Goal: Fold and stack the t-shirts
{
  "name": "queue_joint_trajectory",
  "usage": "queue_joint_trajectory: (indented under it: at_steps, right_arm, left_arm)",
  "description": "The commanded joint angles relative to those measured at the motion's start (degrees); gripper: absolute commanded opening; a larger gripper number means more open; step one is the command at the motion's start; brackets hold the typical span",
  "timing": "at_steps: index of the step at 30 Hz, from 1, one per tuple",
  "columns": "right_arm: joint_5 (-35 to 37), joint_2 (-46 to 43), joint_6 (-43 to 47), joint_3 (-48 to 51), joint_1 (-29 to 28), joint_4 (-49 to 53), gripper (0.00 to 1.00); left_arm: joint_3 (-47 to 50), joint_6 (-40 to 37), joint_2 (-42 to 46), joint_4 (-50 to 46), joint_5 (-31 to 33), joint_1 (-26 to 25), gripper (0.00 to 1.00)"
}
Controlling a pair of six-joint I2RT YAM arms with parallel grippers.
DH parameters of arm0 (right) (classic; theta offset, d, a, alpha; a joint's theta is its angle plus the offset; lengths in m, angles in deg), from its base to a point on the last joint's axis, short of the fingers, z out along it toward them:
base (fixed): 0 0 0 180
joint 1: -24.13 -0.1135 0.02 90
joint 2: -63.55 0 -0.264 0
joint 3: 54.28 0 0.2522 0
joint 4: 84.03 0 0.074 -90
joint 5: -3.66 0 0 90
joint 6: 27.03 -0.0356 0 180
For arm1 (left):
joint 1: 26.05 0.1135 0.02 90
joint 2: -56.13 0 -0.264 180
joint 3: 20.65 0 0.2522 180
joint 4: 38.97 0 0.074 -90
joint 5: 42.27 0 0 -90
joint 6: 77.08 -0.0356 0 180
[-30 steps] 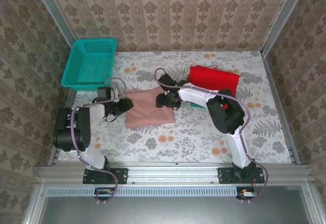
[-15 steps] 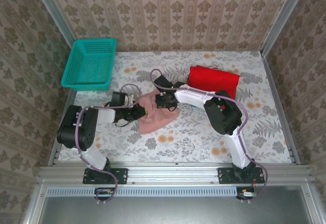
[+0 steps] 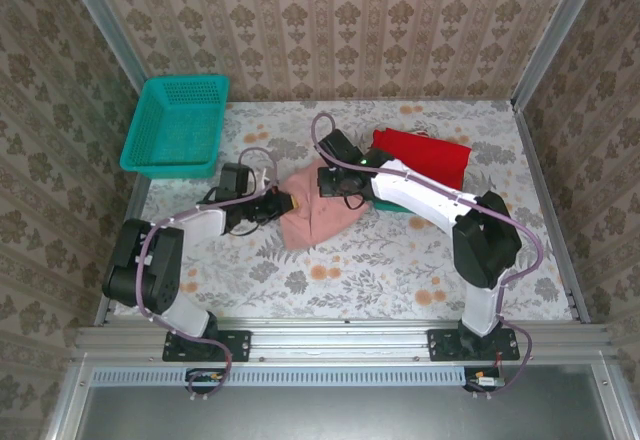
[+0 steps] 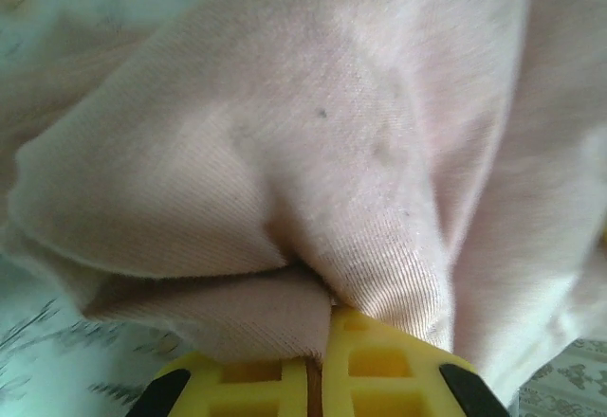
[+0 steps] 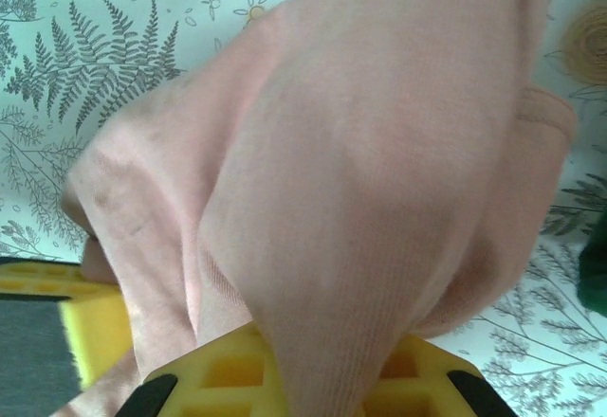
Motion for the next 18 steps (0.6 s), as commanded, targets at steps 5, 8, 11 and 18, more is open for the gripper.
queue_joint_trajectory:
  at_steps: [5, 8, 11, 18]
  right_arm:
    - [3.56, -2.75, 1.05, 0.76, 0.48, 3.28, 0.00]
    - [3.83, -3.35, 1.32, 0.09, 0.56, 3.96, 0.00]
    - [3.97, -2.56, 0.70, 0.97, 0.53, 4.52, 0.00]
    - [2.10, -0.42, -3.73, 8.81, 0.31, 0.26, 0.00]
  left_arm:
    - [-2.01, 1.47, 0.45, -1.01, 0.54, -0.53, 0.00]
    - [-3.91, 0.49, -0.78, -2.82, 0.38, -0.52, 0.00]
    - [-5.39, -1.91, -3.17, -5.86, 1.06, -0.51, 0.05]
    - [-3.56, -5.06, -9.24, -5.66, 0.35, 3.04, 0.10]
